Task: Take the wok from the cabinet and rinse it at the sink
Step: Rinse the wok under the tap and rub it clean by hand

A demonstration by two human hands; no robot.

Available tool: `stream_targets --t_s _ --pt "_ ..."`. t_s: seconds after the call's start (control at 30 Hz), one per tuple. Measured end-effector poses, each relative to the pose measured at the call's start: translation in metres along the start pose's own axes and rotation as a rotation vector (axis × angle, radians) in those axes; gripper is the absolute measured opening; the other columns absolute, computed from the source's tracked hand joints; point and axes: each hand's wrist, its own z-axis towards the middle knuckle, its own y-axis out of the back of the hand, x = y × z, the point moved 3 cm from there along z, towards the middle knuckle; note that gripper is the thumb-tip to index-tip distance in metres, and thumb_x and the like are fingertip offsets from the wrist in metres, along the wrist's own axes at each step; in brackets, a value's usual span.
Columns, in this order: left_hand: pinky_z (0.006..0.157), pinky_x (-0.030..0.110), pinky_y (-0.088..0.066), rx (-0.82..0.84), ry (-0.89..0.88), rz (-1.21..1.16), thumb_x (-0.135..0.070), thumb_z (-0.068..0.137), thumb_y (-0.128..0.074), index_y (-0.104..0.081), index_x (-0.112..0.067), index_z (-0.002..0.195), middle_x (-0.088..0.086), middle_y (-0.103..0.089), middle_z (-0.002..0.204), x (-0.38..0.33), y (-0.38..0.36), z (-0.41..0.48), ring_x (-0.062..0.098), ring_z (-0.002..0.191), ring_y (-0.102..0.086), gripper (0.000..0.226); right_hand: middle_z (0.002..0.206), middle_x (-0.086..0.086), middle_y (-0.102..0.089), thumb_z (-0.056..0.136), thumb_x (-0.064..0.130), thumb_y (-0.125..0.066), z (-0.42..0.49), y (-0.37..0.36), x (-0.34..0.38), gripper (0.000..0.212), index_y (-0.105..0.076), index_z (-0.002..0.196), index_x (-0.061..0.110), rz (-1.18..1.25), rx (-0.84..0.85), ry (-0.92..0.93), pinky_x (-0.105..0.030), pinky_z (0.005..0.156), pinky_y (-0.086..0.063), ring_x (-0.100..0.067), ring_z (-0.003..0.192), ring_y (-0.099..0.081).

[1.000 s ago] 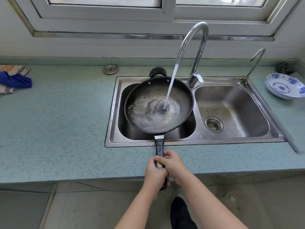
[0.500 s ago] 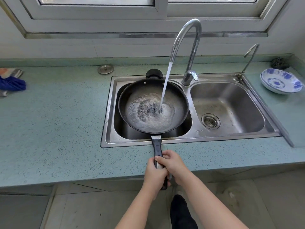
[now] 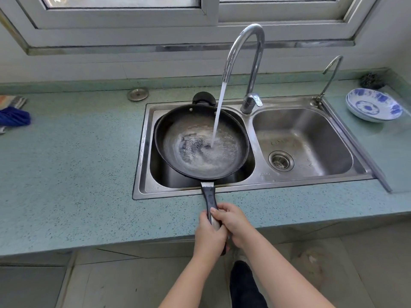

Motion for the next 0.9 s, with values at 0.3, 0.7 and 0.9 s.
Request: stream_targets --t_s 0.3,0.7,0.9 --pt "0.065 0.035 -0.043 -0.084 -0.050 0.243 -0.023 0.088 -0.055 -0.041 -0.004 0.111 0.021 -0.066 0.097 -0.004 -0.003 -0.010 0.037 0.090 -0.062 0.032 0.069 -0.006 -0.065 0.094 0.001 -0.046 0.001 0.000 -0.008 0.020 -0.063 0.084 0.006 0.140 0.122 -0.059 -0.018 0.055 -0.051 -0.011 0.060 -0.063" --pt "0.063 0.037 -0.051 -0.034 0.040 0.133 -0.027 0.084 -0.058 -0.047 -0.012 0.113 0.010 -0.066 0.090 -0.003 0.008 -0.010 0.034 0.080 -0.065 0.034 0.075 -0.004 -0.065 0.089 0.007 -0.057 -0.001 -0.005 -0.007 0.005 -0.061 0.089 0.011 0.040 0.017 -0.065 -0.023 0.054 -0.046 -0.014 0.065 -0.061" --pt "0.059 0.043 -0.055 -0.056 0.049 0.093 -0.026 0.085 -0.058 -0.050 -0.013 0.098 0.011 -0.064 0.079 0.000 0.017 -0.007 0.036 0.066 -0.066 0.020 0.075 -0.005 -0.063 0.085 0.007 -0.063 0.000 -0.012 -0.006 0.021 -0.059 0.105 0.002 -0.044 -0.047 -0.036 -0.021 0.051 -0.047 -0.014 0.063 -0.059"
